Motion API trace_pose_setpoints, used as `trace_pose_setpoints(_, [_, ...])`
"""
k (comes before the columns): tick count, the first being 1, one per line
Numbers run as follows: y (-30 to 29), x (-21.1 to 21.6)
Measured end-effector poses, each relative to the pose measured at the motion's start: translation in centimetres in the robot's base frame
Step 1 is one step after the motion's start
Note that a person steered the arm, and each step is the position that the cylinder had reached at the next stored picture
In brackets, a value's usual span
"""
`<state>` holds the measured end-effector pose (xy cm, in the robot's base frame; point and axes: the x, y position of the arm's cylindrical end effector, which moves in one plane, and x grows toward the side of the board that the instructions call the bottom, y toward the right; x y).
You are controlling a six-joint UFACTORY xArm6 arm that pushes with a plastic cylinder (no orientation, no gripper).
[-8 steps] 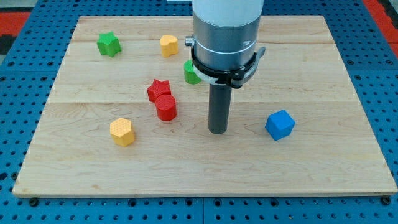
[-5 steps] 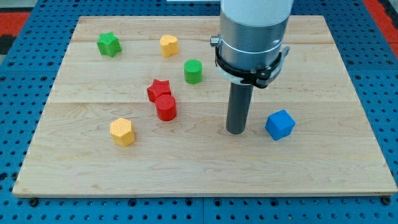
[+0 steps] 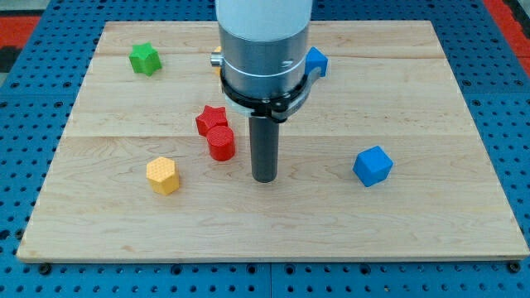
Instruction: Touch the green circle at the bottom
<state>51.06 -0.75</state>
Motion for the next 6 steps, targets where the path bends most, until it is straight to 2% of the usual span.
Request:
trace_pose_setpoints(3, [-1.8,-2.4])
trace_pose_setpoints(6, [-1.8,-1.7])
